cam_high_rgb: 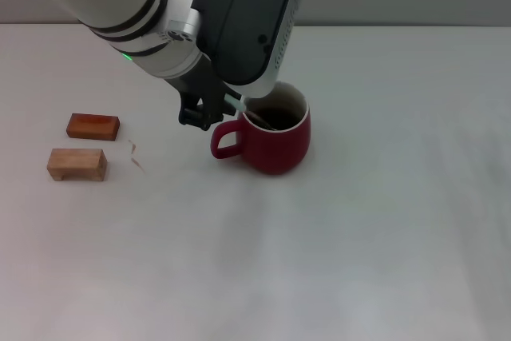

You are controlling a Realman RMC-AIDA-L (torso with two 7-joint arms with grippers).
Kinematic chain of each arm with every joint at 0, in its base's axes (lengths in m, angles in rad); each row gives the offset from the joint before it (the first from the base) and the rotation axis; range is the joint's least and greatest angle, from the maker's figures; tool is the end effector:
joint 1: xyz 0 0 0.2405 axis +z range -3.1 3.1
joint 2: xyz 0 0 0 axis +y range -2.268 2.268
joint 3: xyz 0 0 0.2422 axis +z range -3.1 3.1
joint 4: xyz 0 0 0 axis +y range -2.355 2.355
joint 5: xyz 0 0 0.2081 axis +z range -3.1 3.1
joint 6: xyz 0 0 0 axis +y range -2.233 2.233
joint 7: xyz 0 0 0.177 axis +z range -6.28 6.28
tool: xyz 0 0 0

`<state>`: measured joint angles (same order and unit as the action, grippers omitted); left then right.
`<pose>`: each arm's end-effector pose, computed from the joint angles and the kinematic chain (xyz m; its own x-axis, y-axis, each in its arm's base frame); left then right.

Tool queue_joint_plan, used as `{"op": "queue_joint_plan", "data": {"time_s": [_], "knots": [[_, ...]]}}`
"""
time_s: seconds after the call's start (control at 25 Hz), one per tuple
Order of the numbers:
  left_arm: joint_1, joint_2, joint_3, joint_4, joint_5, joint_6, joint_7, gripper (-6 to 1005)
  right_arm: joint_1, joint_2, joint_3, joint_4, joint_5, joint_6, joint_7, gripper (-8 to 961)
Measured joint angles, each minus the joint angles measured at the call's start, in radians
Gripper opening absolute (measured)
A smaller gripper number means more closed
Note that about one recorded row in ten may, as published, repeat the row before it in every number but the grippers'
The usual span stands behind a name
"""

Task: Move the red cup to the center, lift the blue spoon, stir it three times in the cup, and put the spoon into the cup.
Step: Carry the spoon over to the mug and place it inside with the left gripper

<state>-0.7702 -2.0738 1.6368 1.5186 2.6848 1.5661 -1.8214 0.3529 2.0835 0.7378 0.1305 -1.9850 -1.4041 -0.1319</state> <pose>-0.0918 0.3604 -0.0378 0.7147 -0.3978 -0.5753 -0.5251 -0.8485 -0.0657 0.3341 0.3211 0.0395 0.8403 0.1911 -0.5073 -0.5334 0.1240 -0.8367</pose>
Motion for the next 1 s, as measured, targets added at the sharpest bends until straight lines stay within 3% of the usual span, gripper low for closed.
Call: {"op": "queue_joint_plan", "data": {"time_s": [0.44, 1.0], "knots": [[-0.028, -0.005, 0.032, -0.052, -0.093, -0.099, 0.018, 134, -0.009, 0.000, 0.000, -0.004, 0.000, 0.001, 0.000, 696], [-0.030, 0.001, 0.023, -0.118, -0.049, -0.177, 0.028, 134, -0.012, 0.000, 0.000, -0.002, 0.002, 0.001, 0.000, 696]]}}
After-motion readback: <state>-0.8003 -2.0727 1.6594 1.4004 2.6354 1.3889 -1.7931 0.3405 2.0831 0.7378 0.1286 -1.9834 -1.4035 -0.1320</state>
